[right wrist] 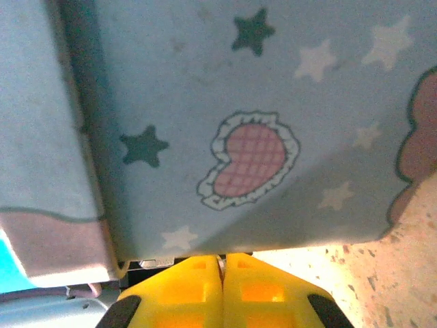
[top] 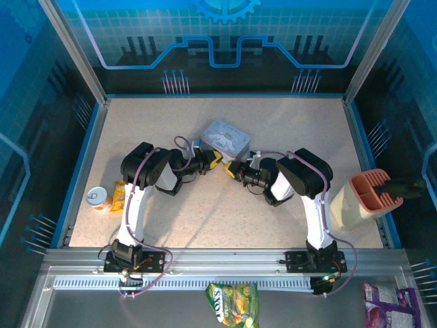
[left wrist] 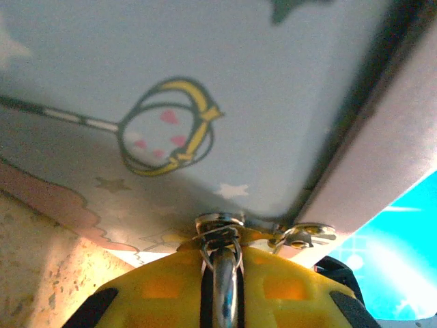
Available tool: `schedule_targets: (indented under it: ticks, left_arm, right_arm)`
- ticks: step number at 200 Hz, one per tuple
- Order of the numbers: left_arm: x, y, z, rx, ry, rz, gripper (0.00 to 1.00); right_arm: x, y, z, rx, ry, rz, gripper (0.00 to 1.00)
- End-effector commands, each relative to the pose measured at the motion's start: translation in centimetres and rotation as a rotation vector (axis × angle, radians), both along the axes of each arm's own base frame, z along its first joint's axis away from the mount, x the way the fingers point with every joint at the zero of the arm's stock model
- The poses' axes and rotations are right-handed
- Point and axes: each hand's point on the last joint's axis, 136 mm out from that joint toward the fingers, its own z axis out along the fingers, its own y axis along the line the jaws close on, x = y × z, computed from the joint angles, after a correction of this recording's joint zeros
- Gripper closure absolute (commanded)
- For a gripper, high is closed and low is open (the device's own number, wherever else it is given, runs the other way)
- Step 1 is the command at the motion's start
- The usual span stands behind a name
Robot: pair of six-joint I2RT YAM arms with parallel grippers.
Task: Unlock the padlock with the key
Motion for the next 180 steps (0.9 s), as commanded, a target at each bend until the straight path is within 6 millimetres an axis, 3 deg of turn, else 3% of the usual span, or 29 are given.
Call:
schedule_targets:
  ticks: [1,39,127,180]
  left_arm:
    - [-3.7,-0.2,-7.5,0.082,0.243,-0.076,1.00]
    - [-3.9,-0.1,-7.9,0.094,0.245,-0.078,1.00]
    - [-3.6,0.0,-8.2,0.100,0.256,-0.063,1.00]
    - [-3.9,-0.1,-8.4,0.102,0.258,-0.074,1.00]
  right_arm:
    - [0.8,-0.7,1.6,0.020,-0.039,-0.015,1.00]
    - [0.6,-0.8,1.5,0.023,-0.031,-0.010,1.00]
    - [-0.2,1.1,1.7,0.025,-0.047,0.042,1.00]
    - [0.3,0.7,2.0,0.024,-0.061,0.017,1.00]
